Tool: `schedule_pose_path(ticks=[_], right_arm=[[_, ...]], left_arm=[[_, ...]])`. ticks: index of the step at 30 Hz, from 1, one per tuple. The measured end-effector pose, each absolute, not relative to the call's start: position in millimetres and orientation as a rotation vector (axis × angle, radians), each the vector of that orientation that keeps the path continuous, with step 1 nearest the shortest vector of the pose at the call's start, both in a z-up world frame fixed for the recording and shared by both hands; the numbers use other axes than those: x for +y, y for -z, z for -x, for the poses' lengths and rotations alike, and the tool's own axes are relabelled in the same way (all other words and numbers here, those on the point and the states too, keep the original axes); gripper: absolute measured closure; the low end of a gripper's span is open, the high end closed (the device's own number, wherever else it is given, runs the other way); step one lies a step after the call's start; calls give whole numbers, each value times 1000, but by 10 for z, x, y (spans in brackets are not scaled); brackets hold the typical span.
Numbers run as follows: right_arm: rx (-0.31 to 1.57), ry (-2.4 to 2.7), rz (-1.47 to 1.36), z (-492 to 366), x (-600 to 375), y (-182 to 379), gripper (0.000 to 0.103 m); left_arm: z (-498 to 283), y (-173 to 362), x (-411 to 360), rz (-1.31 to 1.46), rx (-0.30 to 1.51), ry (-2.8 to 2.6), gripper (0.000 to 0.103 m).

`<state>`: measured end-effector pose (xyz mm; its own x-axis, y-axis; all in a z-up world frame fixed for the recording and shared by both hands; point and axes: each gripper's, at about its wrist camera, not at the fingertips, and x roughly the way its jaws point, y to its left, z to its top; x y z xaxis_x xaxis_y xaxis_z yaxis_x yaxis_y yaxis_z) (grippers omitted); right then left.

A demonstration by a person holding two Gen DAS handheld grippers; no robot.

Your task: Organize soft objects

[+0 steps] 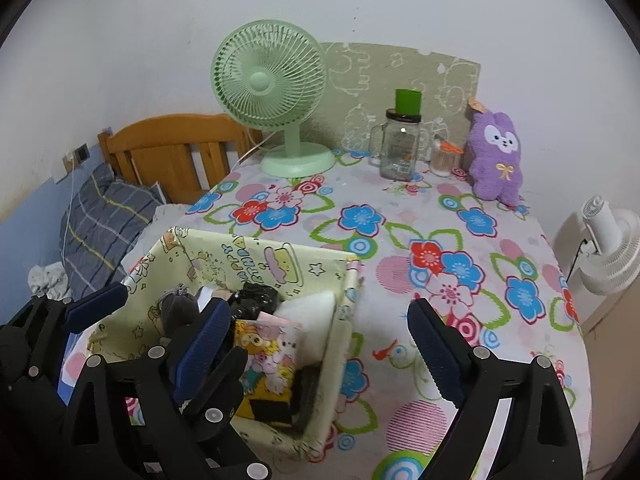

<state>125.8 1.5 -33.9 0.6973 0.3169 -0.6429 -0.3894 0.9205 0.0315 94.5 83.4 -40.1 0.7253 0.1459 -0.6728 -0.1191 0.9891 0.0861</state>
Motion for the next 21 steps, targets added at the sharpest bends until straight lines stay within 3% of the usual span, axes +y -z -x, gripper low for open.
schedule_pose_path(ticks=[21], right_arm=[[593,-287,55,-835,-757,37,5]], left_arm=[[-608,83,353,-61,642,-119,2]])
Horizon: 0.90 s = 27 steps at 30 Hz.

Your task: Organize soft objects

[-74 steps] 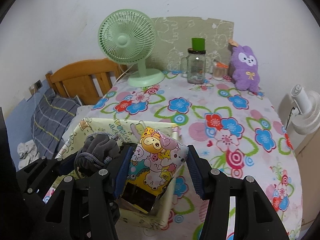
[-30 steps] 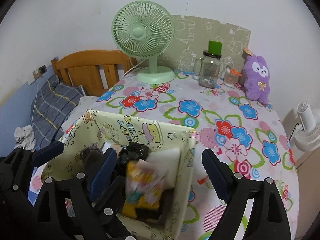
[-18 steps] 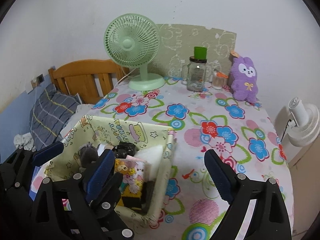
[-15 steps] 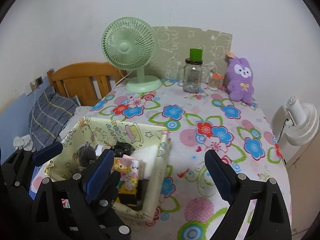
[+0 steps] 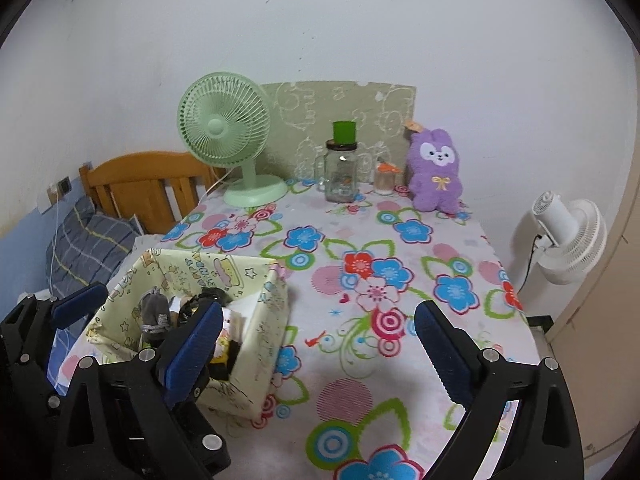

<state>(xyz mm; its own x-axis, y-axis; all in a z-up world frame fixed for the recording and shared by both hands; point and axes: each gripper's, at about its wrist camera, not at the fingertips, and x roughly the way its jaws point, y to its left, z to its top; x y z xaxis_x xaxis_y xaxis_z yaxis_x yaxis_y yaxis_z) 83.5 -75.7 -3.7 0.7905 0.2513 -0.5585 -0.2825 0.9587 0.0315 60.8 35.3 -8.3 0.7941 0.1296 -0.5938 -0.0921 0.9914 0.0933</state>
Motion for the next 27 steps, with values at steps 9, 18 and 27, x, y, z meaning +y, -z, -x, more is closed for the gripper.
schedule_pose_path(ticks=[9,18,27], right_arm=[[544,-248,18,-572,-1114,-115,4],[491,-201,-10,-303,-1439,-239,1],[451,-149,-35,-48,-1712,-305,0]], left_arm=[[-430,-79,150,-66,601,-94,0],[-213,-222,5,-64,564,-75,0],[-50,-286,-78,-75,533,-67,0]])
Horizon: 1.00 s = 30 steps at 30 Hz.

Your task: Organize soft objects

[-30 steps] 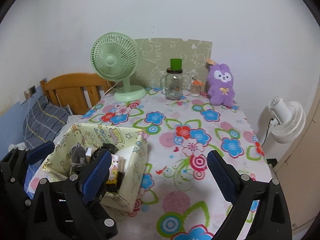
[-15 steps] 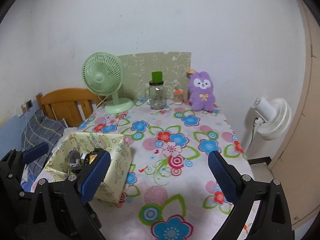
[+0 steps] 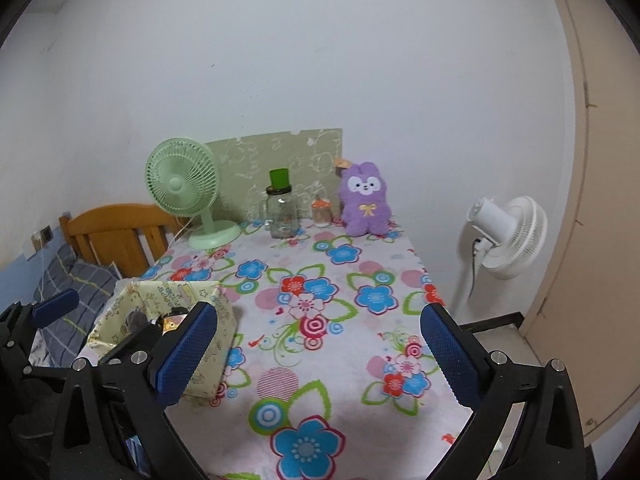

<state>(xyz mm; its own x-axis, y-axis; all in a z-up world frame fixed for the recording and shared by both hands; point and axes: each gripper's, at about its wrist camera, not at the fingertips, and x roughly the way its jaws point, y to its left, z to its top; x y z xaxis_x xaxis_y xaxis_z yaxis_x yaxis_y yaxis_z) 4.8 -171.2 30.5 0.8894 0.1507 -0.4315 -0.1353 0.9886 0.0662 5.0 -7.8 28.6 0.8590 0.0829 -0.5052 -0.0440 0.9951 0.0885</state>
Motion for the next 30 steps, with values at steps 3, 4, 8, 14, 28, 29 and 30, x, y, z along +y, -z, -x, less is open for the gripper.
schedule_pose_path(ticks=[3,4,8,14,28,29,30], right_arm=[[441,-130,-41,27,-1789,-311,0],[438,-126,-45,47,-1809,-311,0],[432,-117,-53,111,-1865,-310,0],[418,-107,-57,186,-1892,-335,0],[422,-112,-61,167,-1846,-328,0],[422,-113,-60,161,-1840,-330,0],[422,-113,-59,159,-1834,-331,0]], left_arm=[[4,-316,-85,-73,522,-62,0],[21,-322,-82,-72,519,-61,0],[87,-355,-78,-64,503,-56,0],[109,-391,-71,-55,493,-43,0],[102,-395,-28,-37,488,-58,0],[101,-395,-33,-37,488,-58,0],[102,-393,-22,-37,487,-58,0]])
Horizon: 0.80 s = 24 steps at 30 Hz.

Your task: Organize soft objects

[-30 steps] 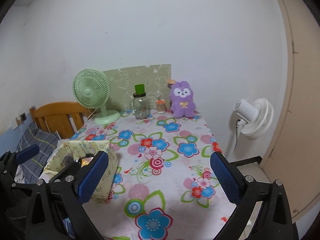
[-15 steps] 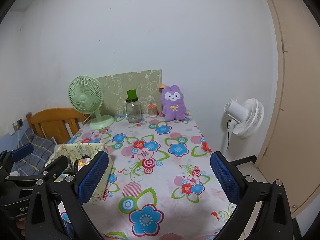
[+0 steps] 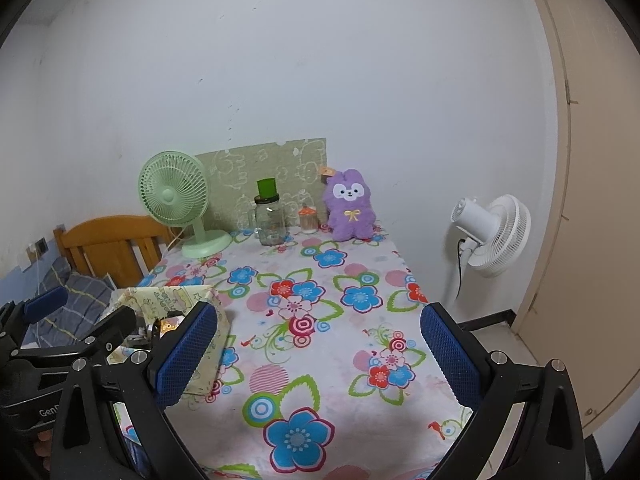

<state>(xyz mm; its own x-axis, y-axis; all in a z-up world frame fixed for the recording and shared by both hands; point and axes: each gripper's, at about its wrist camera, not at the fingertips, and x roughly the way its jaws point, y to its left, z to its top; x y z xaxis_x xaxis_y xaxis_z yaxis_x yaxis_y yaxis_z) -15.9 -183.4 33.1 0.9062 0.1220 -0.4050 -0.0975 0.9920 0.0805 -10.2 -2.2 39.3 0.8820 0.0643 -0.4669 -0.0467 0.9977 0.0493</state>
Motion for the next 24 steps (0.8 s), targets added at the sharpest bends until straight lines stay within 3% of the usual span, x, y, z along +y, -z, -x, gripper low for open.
schedule_pose_path(ticks=[24], right_arm=[[425,-124,-59,134,-1799,-326,0]], left_arm=[[98,-383,-16,-37,489,-60,0]])
